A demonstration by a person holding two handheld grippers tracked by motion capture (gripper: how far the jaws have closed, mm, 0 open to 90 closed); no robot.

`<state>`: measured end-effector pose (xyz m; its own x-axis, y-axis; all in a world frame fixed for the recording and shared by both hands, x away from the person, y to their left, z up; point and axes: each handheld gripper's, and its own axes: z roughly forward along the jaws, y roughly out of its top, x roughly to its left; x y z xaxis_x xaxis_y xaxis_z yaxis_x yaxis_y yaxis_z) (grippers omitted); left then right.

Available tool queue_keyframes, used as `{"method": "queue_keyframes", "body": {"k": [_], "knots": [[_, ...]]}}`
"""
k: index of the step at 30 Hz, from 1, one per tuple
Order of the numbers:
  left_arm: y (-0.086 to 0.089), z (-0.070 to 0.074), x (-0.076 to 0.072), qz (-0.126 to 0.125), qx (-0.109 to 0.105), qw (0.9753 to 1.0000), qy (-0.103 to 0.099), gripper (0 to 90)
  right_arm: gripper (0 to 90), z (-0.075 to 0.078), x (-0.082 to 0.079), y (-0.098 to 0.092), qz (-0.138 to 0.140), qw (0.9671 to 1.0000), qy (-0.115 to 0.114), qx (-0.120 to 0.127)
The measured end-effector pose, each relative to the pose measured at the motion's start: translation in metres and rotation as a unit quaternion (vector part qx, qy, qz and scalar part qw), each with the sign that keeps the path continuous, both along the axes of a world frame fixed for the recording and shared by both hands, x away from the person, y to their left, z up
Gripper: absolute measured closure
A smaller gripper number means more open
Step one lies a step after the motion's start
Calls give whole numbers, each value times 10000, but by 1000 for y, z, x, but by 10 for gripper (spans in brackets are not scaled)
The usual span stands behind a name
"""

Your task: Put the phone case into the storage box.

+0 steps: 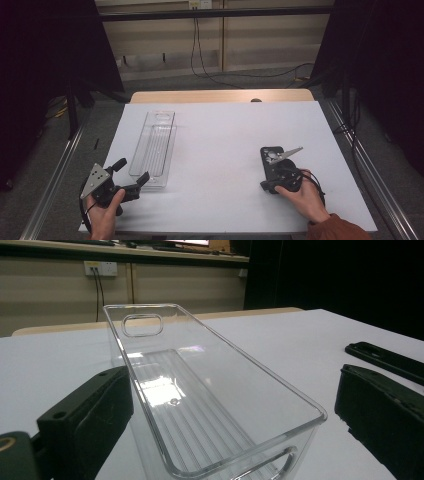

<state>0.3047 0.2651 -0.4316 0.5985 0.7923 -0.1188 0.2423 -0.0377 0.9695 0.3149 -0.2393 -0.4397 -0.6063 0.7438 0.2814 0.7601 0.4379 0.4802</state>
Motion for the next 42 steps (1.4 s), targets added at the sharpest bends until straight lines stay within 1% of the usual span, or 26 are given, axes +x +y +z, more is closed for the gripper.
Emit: {"method": "queue_keyframes", "body": {"k": [10, 11, 16, 18, 22, 23, 24, 25, 31, 34, 35, 36, 38, 39, 41, 42], "knots": [[0, 0, 0, -5, 15, 10000, -5, 22, 900, 0, -11, -25, -285, 9996, -85, -10], [0, 0, 0, -6, 18, 10000, -7, 22, 900, 0, -11, -27, -275, 9995, -142, -31], [0, 0, 0, -8, 16, 10000, -6, 22, 900, 0, -14, -34, -331, 9992, -202, -33], [0, 0, 0, -1, -3, 10000, -2, 22, 900, -1, -14, -36, -331, 9991, -272, -33], [1, 0, 0, -12, 3, 10000, -6, 22, 900, -1, -15, -39, -412, 9986, -323, -70], [1, 0, 0, -7, -2, 10000, -6, 22, 900, 0, -15, -39, -428, 9986, -302, -53], [1, 0, 0, -18, 26, 10000, -8, 22, 900, 0, -15, -39, -415, 9986, -316, -30], [1, 0, 0, -13, 9, 10000, -7, 22, 900, 0, -15, -38, -413, 9986, -337, 21], [1, 0, 0, -10, -22, 10000, -14, 22, 900, 4, -16, -35, -291, 9979, -568, 145], [1, 1, 0, -21, -17, 10000, -22, 22, 900, 6, -17, -35, -301, 9971, -661, 220], [1, 1, 0, -21, -20, 10000, -22, 22, 888, 6, -17, -36, -274, 9969, -702, 241], [1, 1, 0, -21, -32, 10000, -22, 22, 841, 7, -18, -36, -296, 9964, -744, 264], [1, 1, 0, -31, -35, 10000, -23, 22, 828, 7, -18, -35, -317, 9962, -755, 298], [1, 1, 0, -29, -41, 10000, -22, 22, 818, 7, -19, -35, -317, 9960, -784, 278], [1, 1, 0, -24, -49, 10000, -18, 22, 718, 9, -20, -35, -291, 9952, -868, 347], [1, 1, 0, -21, -52, 10000, -18, 22, 701, 10, -21, -35, -317, 9947, -911, 362]]}}
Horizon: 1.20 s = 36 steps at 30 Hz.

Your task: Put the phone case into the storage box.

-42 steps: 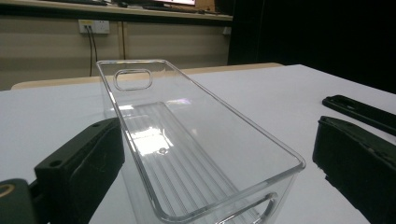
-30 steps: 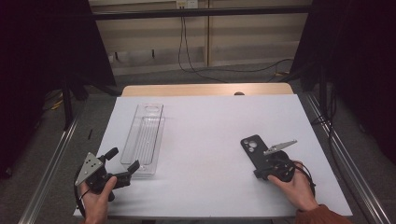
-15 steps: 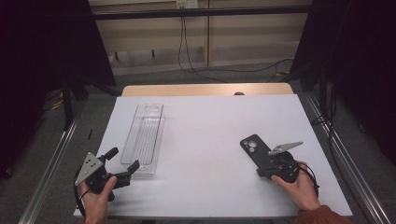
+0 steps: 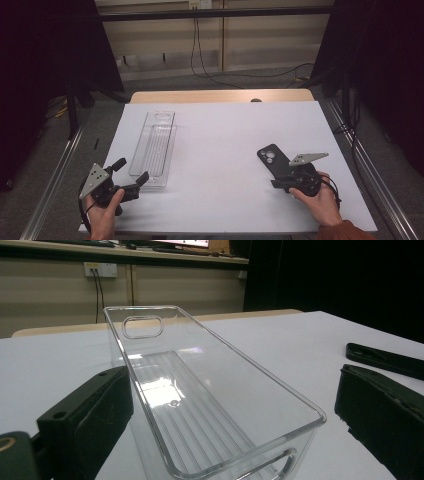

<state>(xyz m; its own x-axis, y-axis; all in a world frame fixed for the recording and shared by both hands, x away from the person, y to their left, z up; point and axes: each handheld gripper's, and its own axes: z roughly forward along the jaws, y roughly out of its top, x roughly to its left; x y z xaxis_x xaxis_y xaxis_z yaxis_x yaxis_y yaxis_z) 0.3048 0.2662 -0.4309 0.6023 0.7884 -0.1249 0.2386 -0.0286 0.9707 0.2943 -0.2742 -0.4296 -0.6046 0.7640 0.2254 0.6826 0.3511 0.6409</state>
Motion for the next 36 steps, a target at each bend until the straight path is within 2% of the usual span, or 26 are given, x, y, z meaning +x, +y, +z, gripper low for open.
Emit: {"method": "queue_keyframes", "body": {"k": [1, 3, 5, 7, 10, 15, 17, 19, 23, 25, 31, 34, 35, 36], "knots": [[0, 0, 0, 7, 8, 10000, 3, 22, 664, 2, 0, -1, 24, 10000, -16, 10], [0, 0, 0, 4, 10, 10000, 0, 22, 497, 4, -1, -1, -60, 9999, -80, 30], [0, 0, 0, 13, 0, 10000, 10, 22, 424, 6, -2, -2, -86, 9999, -119, 4], [0, 0, 0, 7, 11, 10000, 5, 22, 304, 7, -2, -2, -134, 9997, -194, -13], [0, 0, 0, -5, 24, 10000, -2, 22, 191, 10, -1, -2, -236, 9995, -219, 31], [0, 0, -1, 8, 7, 10000, 19, 22, 88, 16, 0, -8, -408, 9986, -267, 183], [0, 0, 0, -5, 13, 10000, 15, 22, 70, 17, -1, -12, -472, 9984, -248, 211], [0, 0, 0, -4, 10, 10000, 12, 22, 47, 16, 1, -16, -513, 9983, -234, 138], [0, 0, 0, -8, 18, 10000, 7, 22, 67, 13, 5, -24, -638, 9976, -273, -50], [0, 0, 0, -12, 22, 10000, 9, 22, 68, 12, 8, -27, -712, 9972, -239, -8], [0, 0, 0, -5, 28, 10000, 10, 22, 85, 10, 18, -33, -746, 9968, -253, -164], [0, 0, 0, -23, 51, 10000, 22, 22, 86, 9, 23, -33, -692, 9974, -141, -156], [0, 0, 0, -25, 50, 10000, 20, 22, 86, 9, 24, -33, -644, 9973, -238, -256], [0, 0, 0, -17, 29, 10000, 15, 22, 85, 8, 26, -33, -679, 9968, -199, -379]]}}
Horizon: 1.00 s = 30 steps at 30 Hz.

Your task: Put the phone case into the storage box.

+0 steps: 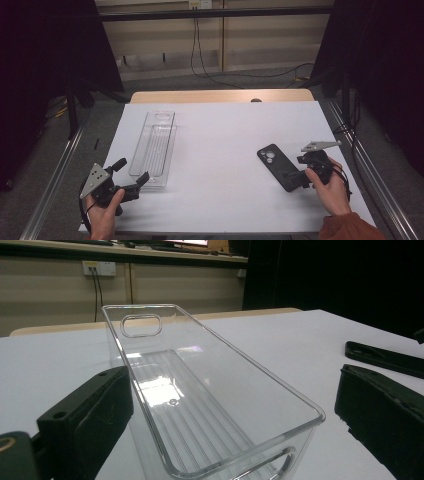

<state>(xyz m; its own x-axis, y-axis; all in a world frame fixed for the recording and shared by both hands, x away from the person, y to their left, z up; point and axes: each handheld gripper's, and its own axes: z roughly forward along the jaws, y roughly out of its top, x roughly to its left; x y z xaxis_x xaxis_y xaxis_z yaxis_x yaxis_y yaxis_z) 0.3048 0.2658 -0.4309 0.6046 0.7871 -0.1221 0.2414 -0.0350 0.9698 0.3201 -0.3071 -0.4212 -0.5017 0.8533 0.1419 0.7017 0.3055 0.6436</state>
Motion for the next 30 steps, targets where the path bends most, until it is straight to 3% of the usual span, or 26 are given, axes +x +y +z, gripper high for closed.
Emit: {"method": "queue_keyframes", "body": {"k": [2, 4, 6, 9, 13, 20, 24, 30], "knots": [[0, 0, 0, 1, -5, 10000, 3, 22, 83, -1, 3, 0, 26, 10000, 37, -29], [0, 0, 0, -13, 15, 10000, 2, 22, 84, -2, 5, 2, 34, 9994, 89, -325], [0, 0, 0, -24, 19, 10000, -8, 22, 77, -3, 7, 2, -63, 9989, -24, -453], [-1, 0, -1, -12, -8, 10000, -7, 22, 49, -3, 13, 0, 30, 9998, 156, -96], [-1, 0, 0, -16, 25, 10000, 0, 22, 48, -5, 23, -1, -45, 9990, 404, -201], [-2, 0, -1, -23, 26, 10000, -10, 22, 53, -10, 37, 3, 205, 9955, 875, -309], [-2, 0, -1, -25, 21, 10000, -13, 22, 47, -15, 43, 8, 243, 9941, 947, -479], [-2, 0, 0, -45, 50, 10000, 4, 22, 39, -20, 48, 14, 312, 9922, 1102, -494]]}}
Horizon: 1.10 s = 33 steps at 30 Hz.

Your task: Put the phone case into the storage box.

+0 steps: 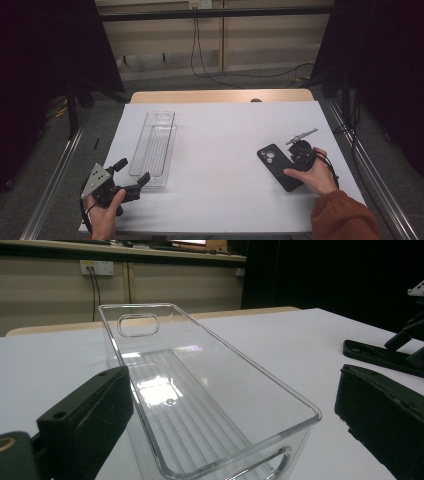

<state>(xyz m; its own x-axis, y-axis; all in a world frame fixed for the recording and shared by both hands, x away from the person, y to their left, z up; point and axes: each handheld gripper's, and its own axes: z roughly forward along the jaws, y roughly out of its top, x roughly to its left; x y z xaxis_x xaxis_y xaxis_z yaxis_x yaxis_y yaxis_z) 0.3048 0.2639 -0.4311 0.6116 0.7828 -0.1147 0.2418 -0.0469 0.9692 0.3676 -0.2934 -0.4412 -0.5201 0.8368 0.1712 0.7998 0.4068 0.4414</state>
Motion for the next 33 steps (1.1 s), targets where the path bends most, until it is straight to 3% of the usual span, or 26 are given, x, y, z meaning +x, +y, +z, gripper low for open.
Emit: {"method": "queue_keyframes", "body": {"k": [3, 7, 10, 14, 19, 25, 33], "knots": [[0, 0, 0, 4, 4, 10000, -3, 22, 57, 0, 4, 5, 129, 9998, 27, -166], [1, 0, 0, -1, 10, 10000, -9, 22, 1, -1, 8, 16, 144, 9992, 147, -331], [1, 0, 0, 8, -15, 10000, -10, 22, 43, -2, 8, 20, 210, 9980, 81, -590], [1, 0, 0, -6, 9, 10000, -12, 22, 79, -1, 7, 17, 147, 9983, 55, -553], [0, 0, 0, -9, 17, 10000, -12, 22, 37, -3, 7, 25, 271, 9963, 57, -815], [0, 0, 0, -9, -20, 10000, -26, 22, 52, -1, 13, 28, 349, 9939, 290, -1004], [0, 0, 0, -6, -18, 10000, -23, 22, 117, 1, 12, 27, 342, 9941, 231, -1003]]}}
